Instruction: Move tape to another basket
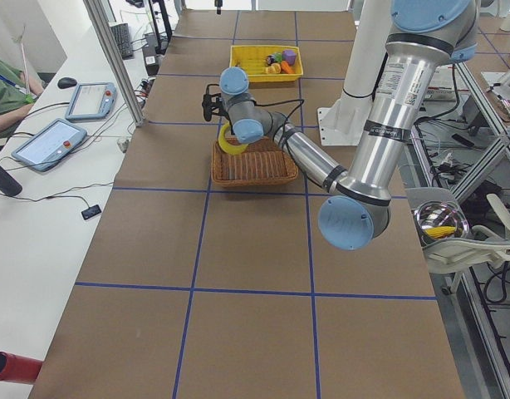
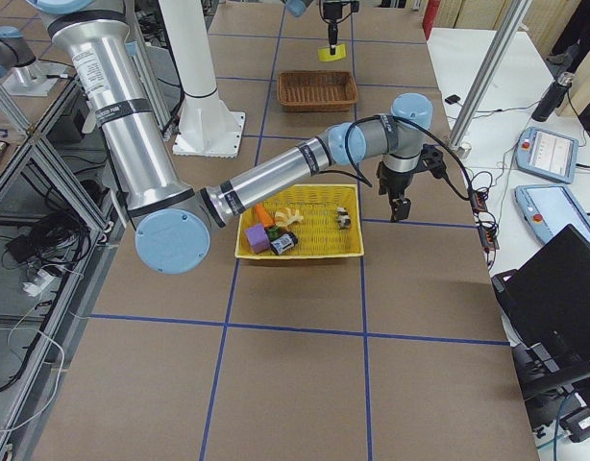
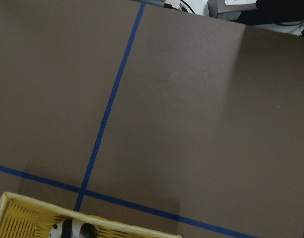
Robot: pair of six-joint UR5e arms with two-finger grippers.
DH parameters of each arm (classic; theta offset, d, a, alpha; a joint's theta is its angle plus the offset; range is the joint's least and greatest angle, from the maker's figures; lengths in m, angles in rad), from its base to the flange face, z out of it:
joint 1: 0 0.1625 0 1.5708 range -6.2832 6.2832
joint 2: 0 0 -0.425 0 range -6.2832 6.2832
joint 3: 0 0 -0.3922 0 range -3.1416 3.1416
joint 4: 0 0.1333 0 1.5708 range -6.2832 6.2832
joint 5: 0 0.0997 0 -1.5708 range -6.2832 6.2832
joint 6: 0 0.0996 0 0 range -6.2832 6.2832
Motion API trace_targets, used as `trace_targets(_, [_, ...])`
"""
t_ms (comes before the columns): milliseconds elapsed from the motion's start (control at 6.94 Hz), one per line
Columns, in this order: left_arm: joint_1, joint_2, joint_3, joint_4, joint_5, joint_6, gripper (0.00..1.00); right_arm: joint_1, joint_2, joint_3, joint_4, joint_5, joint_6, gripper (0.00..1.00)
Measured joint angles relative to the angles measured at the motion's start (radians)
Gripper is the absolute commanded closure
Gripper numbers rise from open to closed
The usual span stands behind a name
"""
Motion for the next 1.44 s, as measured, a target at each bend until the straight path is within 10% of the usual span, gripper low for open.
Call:
trace_targets(576, [0.204,-0.107,0.008,0.302,0.13,0.013,1.0,-0.032,-0.036,0.008,-0.218,-0.052,-0.147,0.0])
trace_targets(864, [0.241,-0.122,0.062,0.325,0.182,0.014,0.02,-0.026,-0.08,0.045,-0.224,-0.051,-0.179,0.0])
trace_targets(1440, [0.237,-0.11,0.035,0.329,0.301,0.016,0.01,-0.014,-0.142,0.056,-0.207,-0.048,-0.175,0.0])
